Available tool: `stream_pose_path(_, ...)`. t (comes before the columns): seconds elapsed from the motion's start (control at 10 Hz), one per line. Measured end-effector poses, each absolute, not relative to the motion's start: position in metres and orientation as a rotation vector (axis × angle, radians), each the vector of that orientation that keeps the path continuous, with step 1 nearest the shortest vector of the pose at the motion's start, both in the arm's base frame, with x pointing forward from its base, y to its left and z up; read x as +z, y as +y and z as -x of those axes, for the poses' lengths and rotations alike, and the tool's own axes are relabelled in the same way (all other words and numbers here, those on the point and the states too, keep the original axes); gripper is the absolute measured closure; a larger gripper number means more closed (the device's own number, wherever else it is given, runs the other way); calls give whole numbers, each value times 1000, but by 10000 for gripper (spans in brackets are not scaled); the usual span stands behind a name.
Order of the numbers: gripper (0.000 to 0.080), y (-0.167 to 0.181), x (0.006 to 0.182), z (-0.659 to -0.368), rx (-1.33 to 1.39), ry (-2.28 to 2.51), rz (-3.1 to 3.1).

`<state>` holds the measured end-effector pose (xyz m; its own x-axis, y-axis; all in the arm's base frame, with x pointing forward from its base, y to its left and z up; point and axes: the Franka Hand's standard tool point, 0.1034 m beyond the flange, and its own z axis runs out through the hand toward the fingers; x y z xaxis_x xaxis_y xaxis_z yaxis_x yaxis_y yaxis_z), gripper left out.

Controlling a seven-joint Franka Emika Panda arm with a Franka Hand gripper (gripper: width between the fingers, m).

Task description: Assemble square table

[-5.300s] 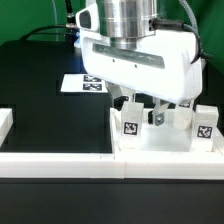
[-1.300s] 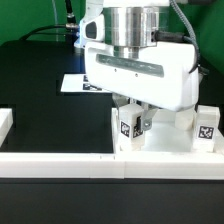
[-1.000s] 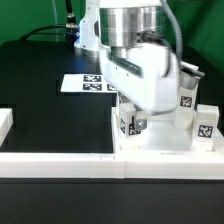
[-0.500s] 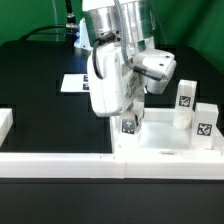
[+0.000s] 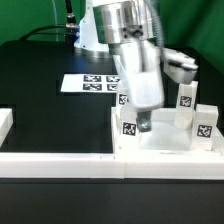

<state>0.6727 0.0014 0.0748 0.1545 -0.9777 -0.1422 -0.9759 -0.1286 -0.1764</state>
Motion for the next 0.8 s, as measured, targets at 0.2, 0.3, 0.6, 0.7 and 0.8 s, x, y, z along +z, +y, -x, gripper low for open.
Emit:
stream_pose_path(0.2, 156, 2, 74, -670, -14, 1756, 2338)
stream_pose_path(0.3, 150, 0, 74, -671, -31, 1666, 2409)
stream_pose_path(0.6, 150, -7, 74, -669, -110, 1028, 2840)
stream_pose_path(0.7, 150, -6, 73, -668, -113, 752, 2962)
stream_pose_path(0.8, 150, -7, 72, -667, -105, 694, 2983)
